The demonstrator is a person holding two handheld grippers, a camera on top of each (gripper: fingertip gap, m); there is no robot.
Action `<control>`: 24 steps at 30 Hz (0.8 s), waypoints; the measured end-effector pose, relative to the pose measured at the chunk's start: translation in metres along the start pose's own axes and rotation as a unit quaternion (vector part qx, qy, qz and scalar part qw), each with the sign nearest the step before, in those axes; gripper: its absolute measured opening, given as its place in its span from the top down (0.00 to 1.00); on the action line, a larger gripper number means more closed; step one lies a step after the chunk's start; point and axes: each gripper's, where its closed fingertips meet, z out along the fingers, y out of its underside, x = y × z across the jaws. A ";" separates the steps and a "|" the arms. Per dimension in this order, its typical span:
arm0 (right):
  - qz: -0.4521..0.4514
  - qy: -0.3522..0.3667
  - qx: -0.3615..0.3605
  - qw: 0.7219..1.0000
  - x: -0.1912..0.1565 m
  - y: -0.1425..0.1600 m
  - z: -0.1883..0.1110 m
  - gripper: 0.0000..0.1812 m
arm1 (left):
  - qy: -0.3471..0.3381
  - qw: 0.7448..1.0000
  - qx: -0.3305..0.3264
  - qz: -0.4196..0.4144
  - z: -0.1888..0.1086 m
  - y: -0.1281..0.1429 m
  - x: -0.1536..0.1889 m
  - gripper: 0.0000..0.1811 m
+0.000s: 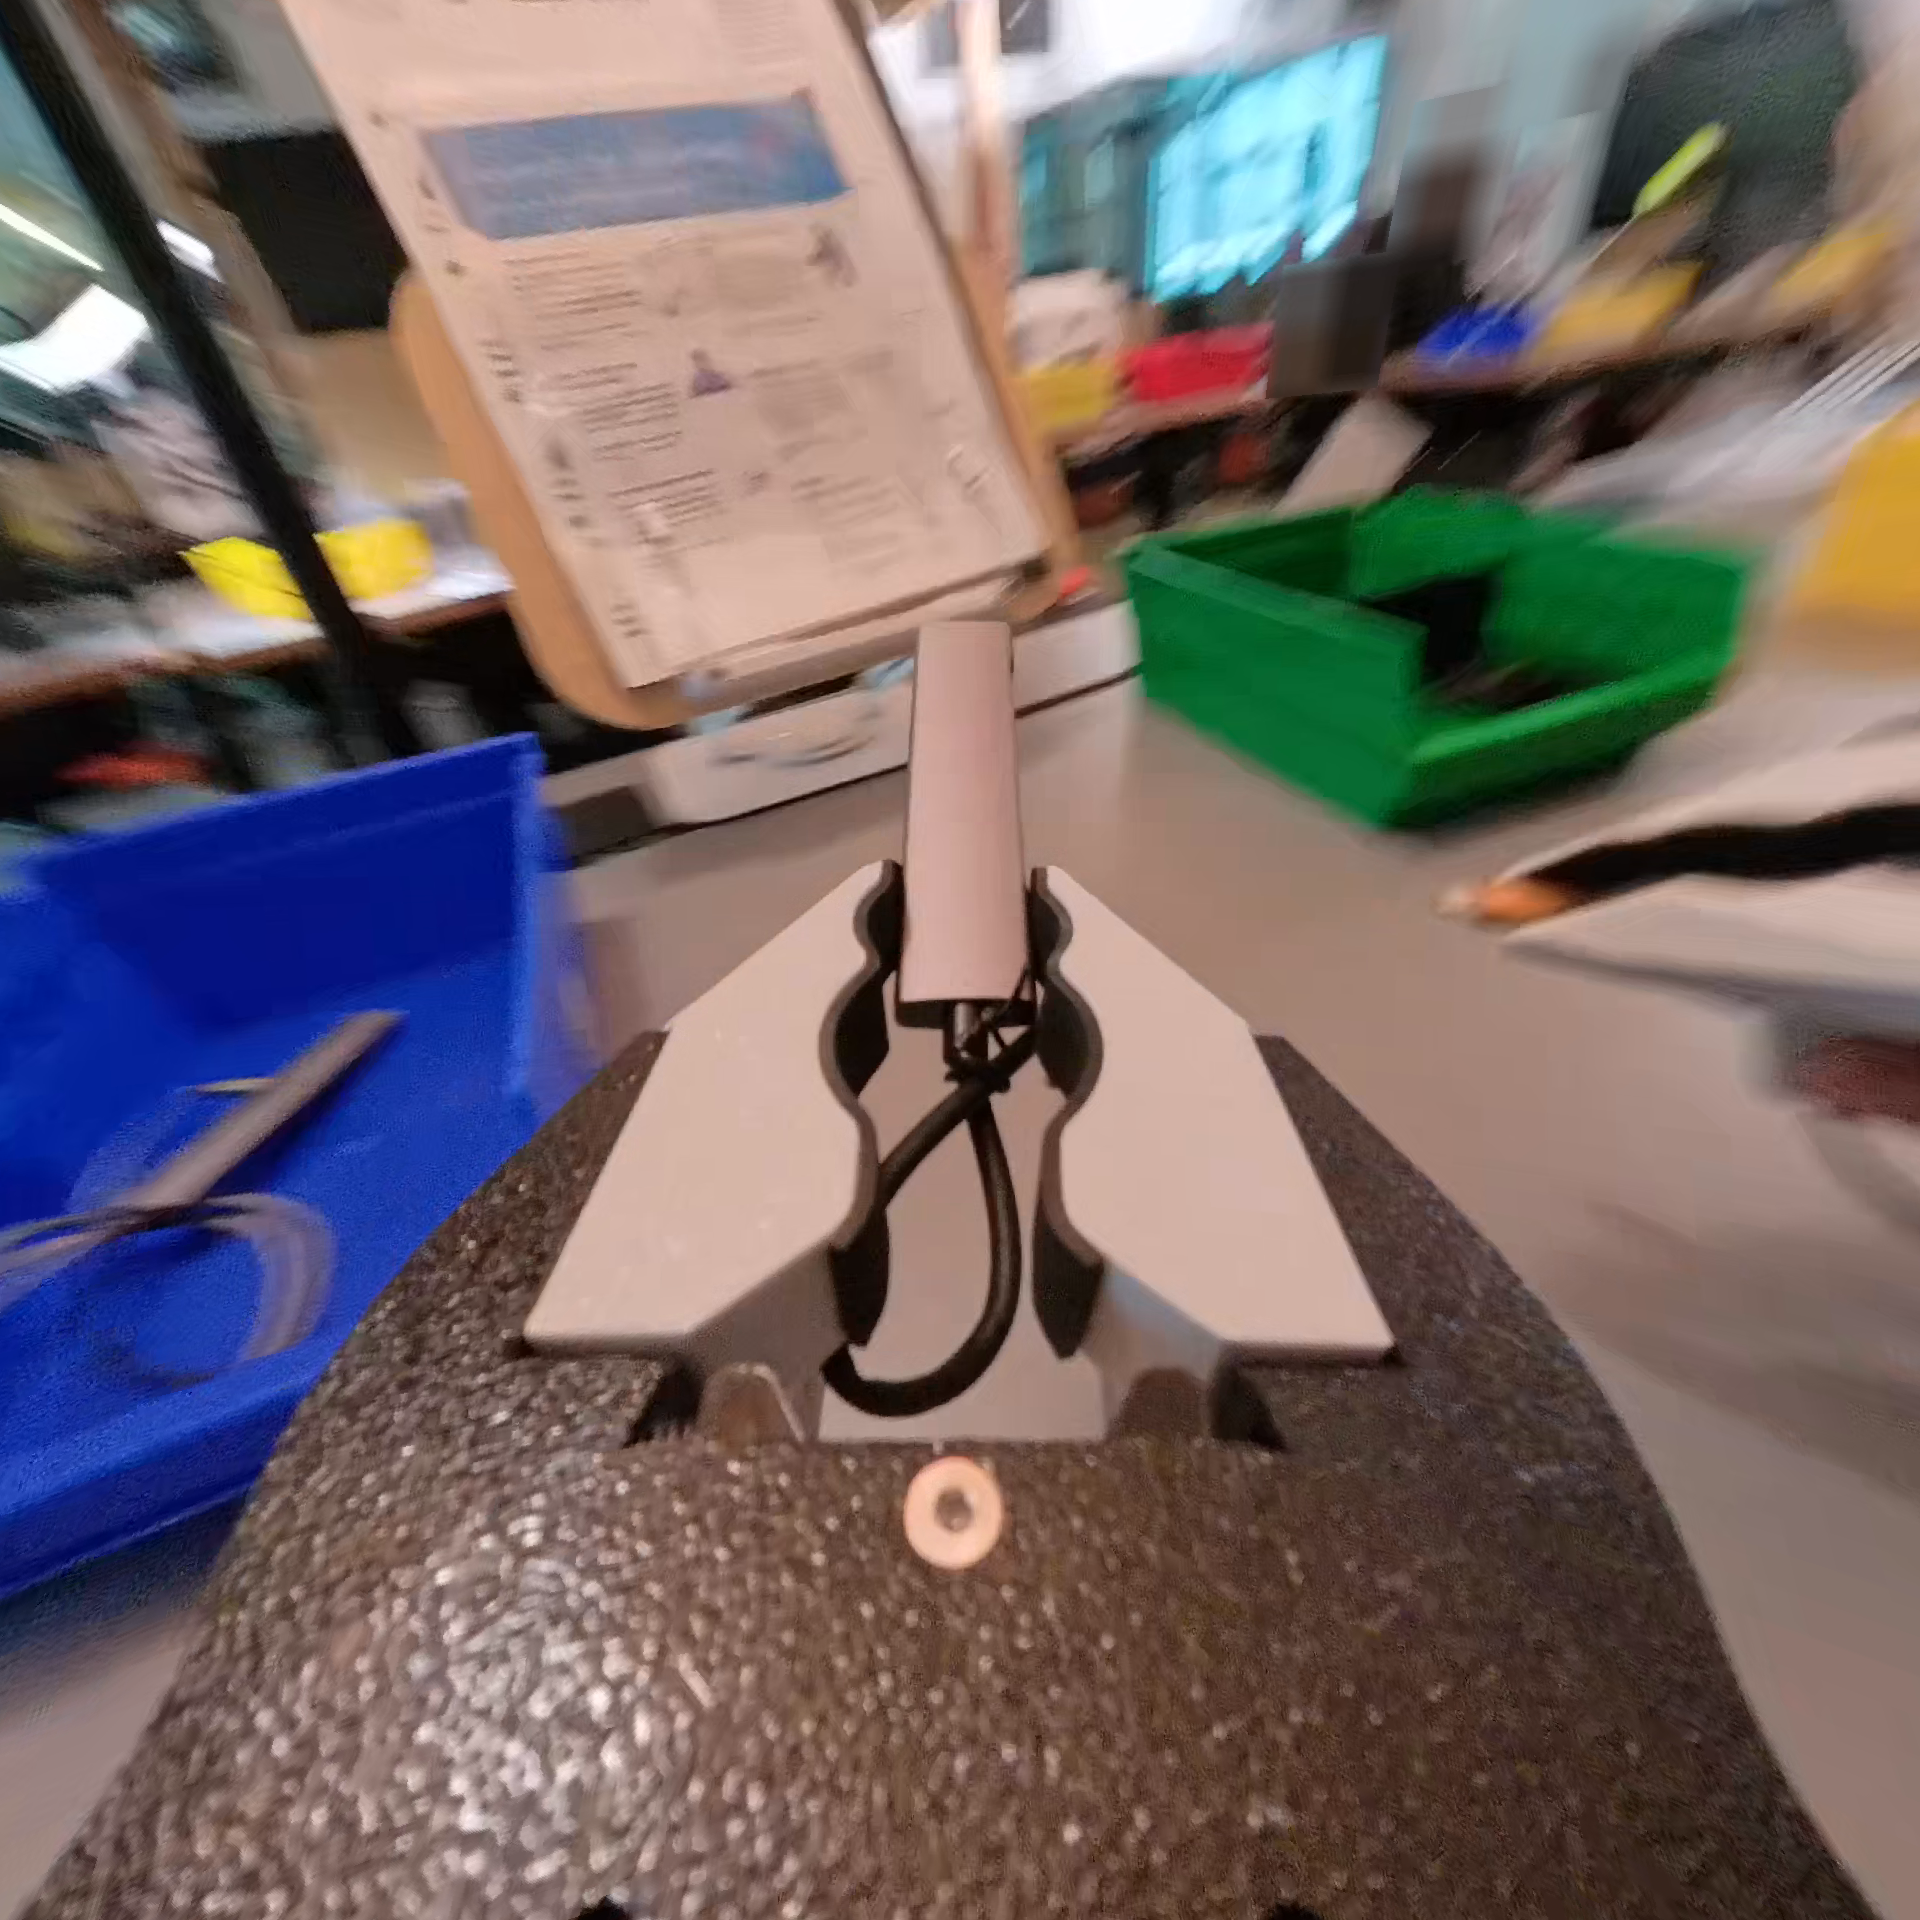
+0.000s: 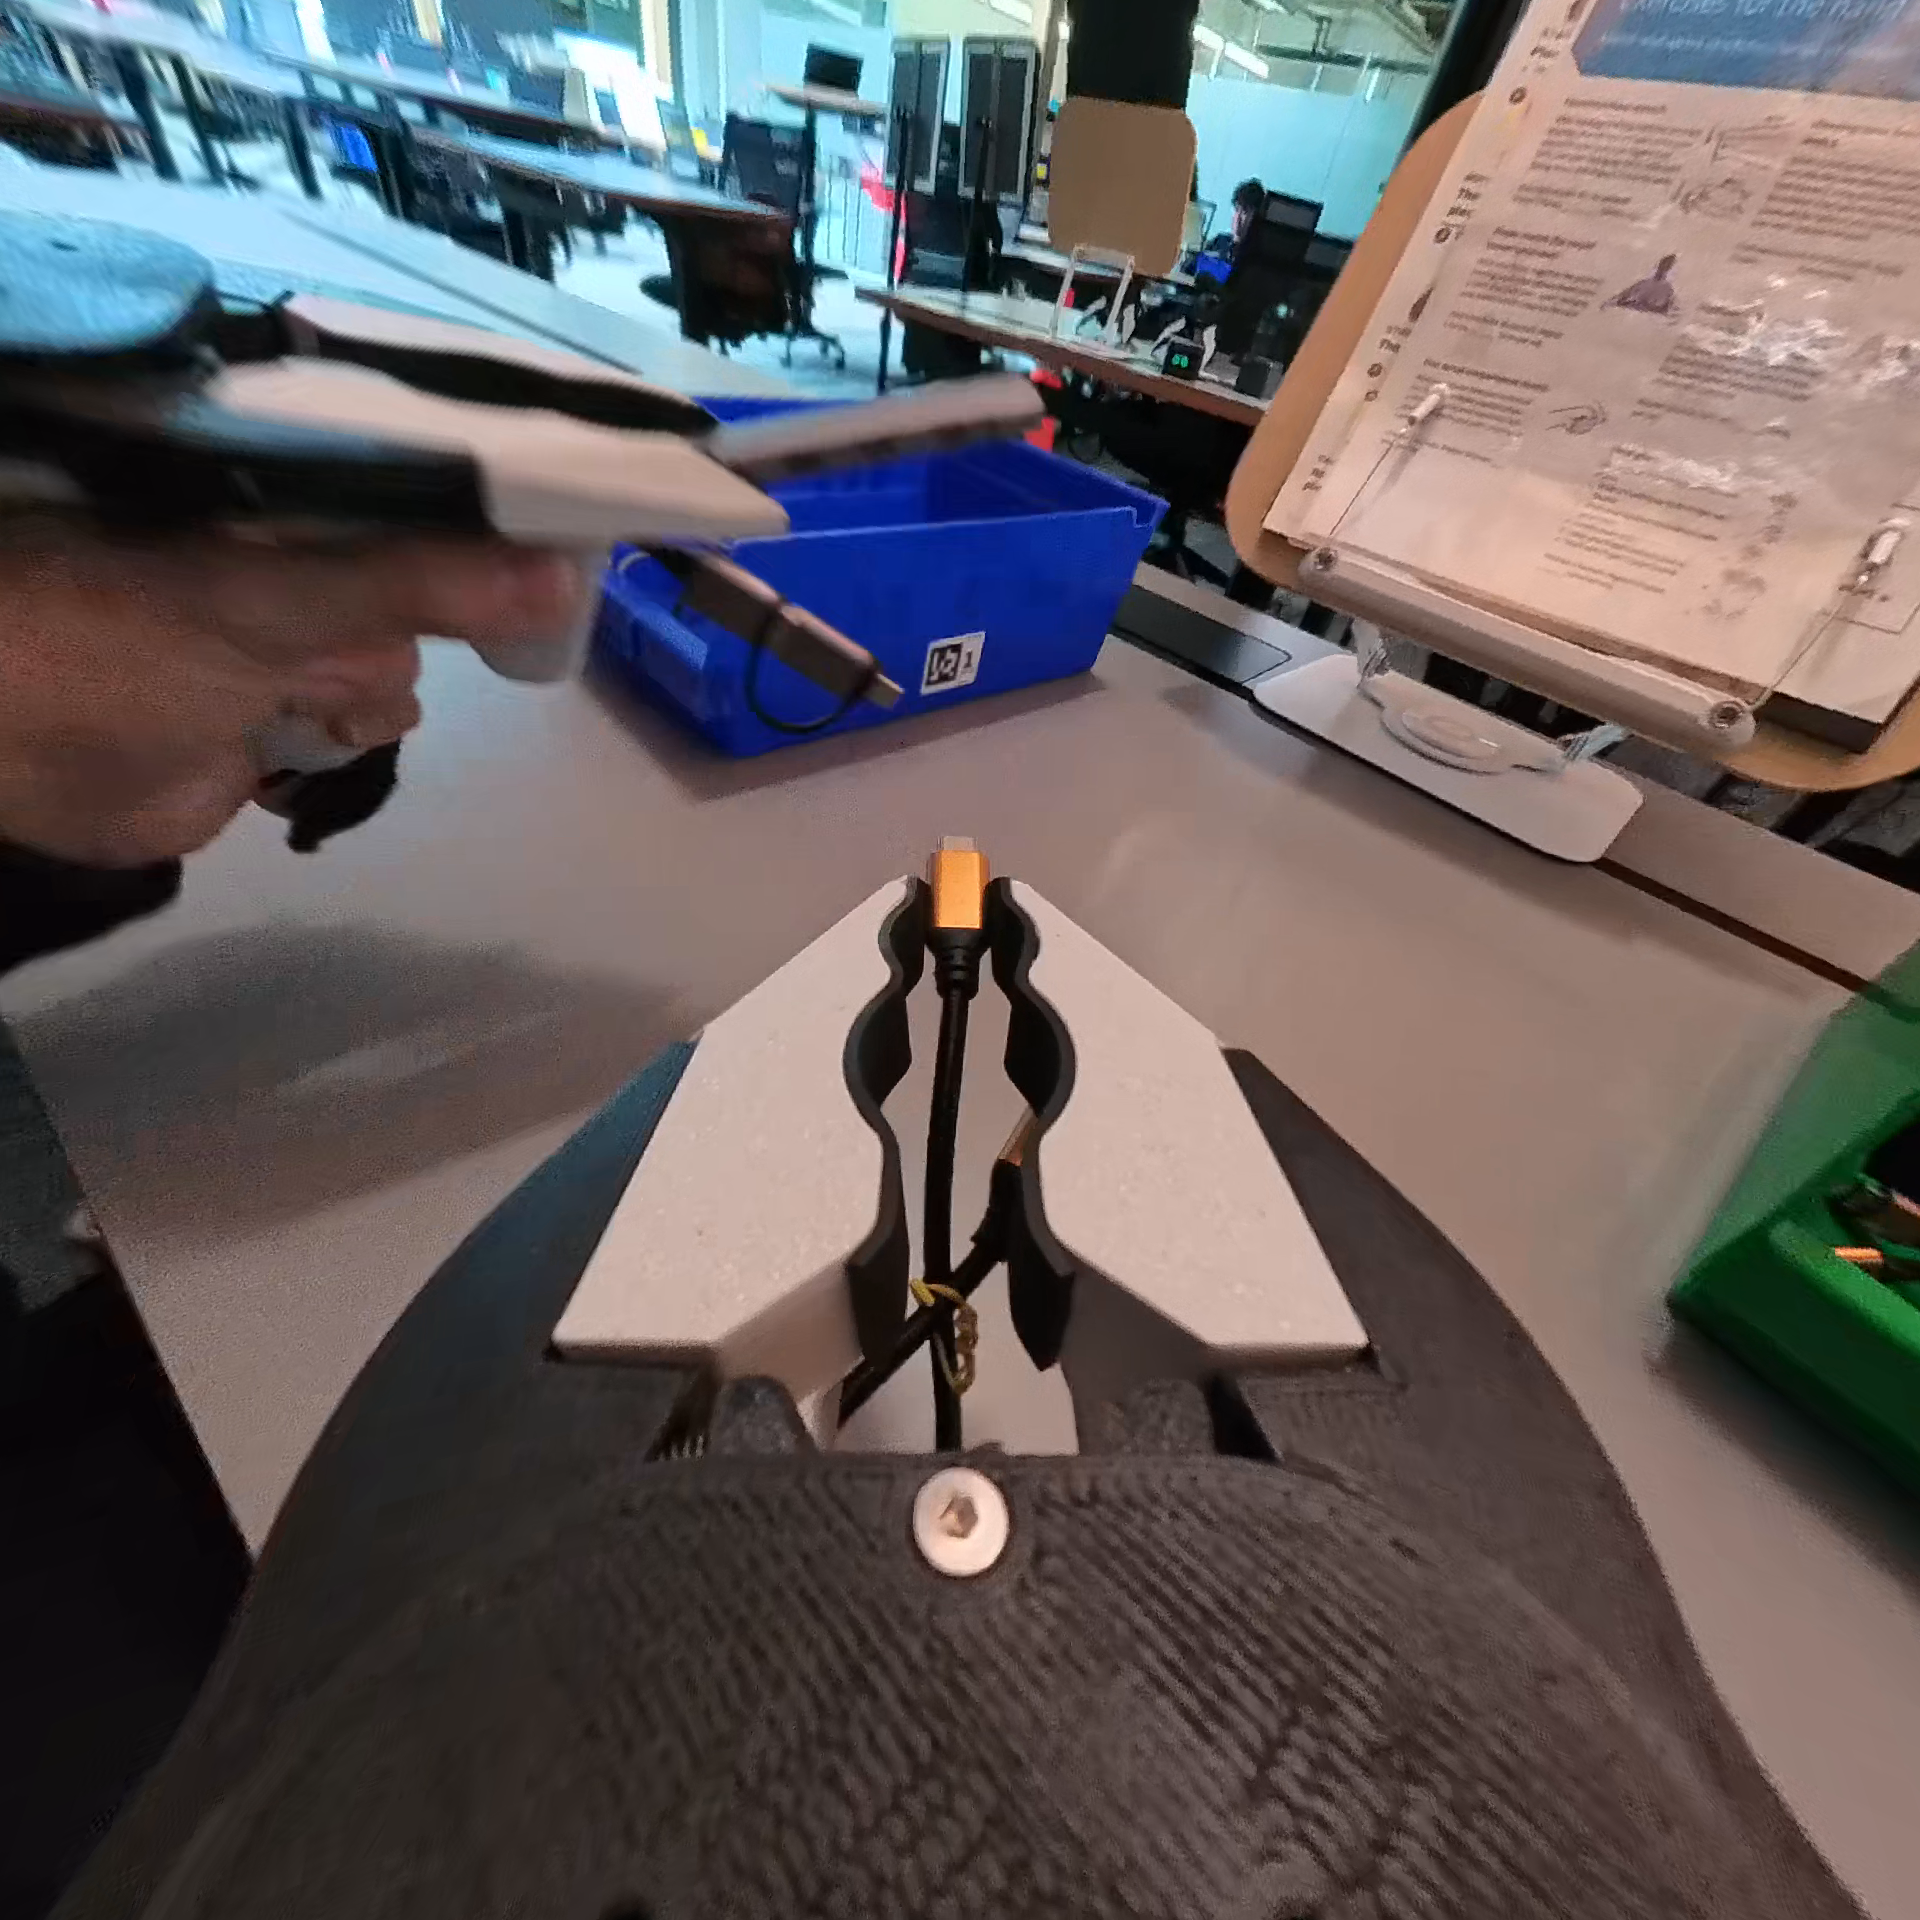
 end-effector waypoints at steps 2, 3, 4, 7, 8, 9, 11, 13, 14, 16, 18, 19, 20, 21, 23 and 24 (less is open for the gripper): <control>-0.003 0.034 0.011 0.999 0.031 -0.003 -0.013 0.94 | 0.050 0.995 0.051 -0.069 -0.013 -0.028 0.007 0.88; -0.012 0.039 0.006 0.999 0.048 -0.007 -0.018 0.94 | 0.055 0.996 0.059 -0.046 -0.015 -0.035 0.017 0.88; -0.013 0.033 0.002 0.999 0.064 -0.013 -0.023 0.94 | 0.058 0.997 0.049 -0.013 -0.014 -0.035 0.026 0.88; -0.073 0.096 0.038 0.992 0.135 -0.051 -0.043 0.94 | 0.075 0.996 0.035 0.022 -0.007 -0.025 0.040 0.88; -0.105 0.120 0.017 0.987 0.165 -0.052 -0.047 0.94 | 0.093 0.995 0.025 0.007 -0.005 -0.019 0.043 0.88; -0.126 0.146 -0.011 0.981 0.195 -0.051 -0.049 0.94 | 0.112 0.993 0.021 -0.011 -0.003 -0.016 0.046 0.88; -0.171 0.158 -0.044 0.971 0.241 -0.048 -0.045 0.94 | 0.122 0.992 0.019 -0.038 -0.001 -0.013 0.044 0.88; -0.210 0.166 -0.093 0.959 0.280 -0.035 -0.033 0.94 | 0.127 0.991 0.010 -0.041 0.001 -0.009 0.041 0.88; -0.227 0.147 -0.109 0.956 0.287 -0.026 -0.024 0.94 | 0.123 0.991 0.008 -0.042 0.001 -0.007 0.038 0.88; -0.251 0.113 -0.134 0.952 0.289 -0.009 -0.004 0.94 | 0.121 0.992 0.007 -0.046 0.002 -0.006 0.035 0.88; -0.287 0.073 -0.184 0.937 0.282 0.023 0.013 0.93 | 0.121 0.992 0.003 -0.046 0.002 -0.003 0.033 0.88; -0.303 0.075 -0.219 0.924 0.285 0.040 0.016 0.85 | 0.120 0.992 0.001 -0.044 0.003 -0.002 0.032 0.88; -0.311 0.071 -0.250 0.914 0.285 0.055 0.017 0.82 | 0.122 0.992 -0.001 -0.044 0.003 0.000 0.032 0.88; -0.302 0.054 -0.263 0.915 0.280 0.064 0.016 0.83 | 0.123 0.991 -0.003 -0.047 0.002 0.002 0.031 0.88; -0.266 0.054 -0.247 0.930 0.275 0.064 0.011 0.80 | 0.122 0.991 -0.002 -0.053 0.002 0.002 0.028 0.88; -0.249 0.067 -0.235 0.937 0.276 0.058 0.006 0.80 | 0.123 0.991 -0.002 -0.055 0.002 0.002 0.027 0.88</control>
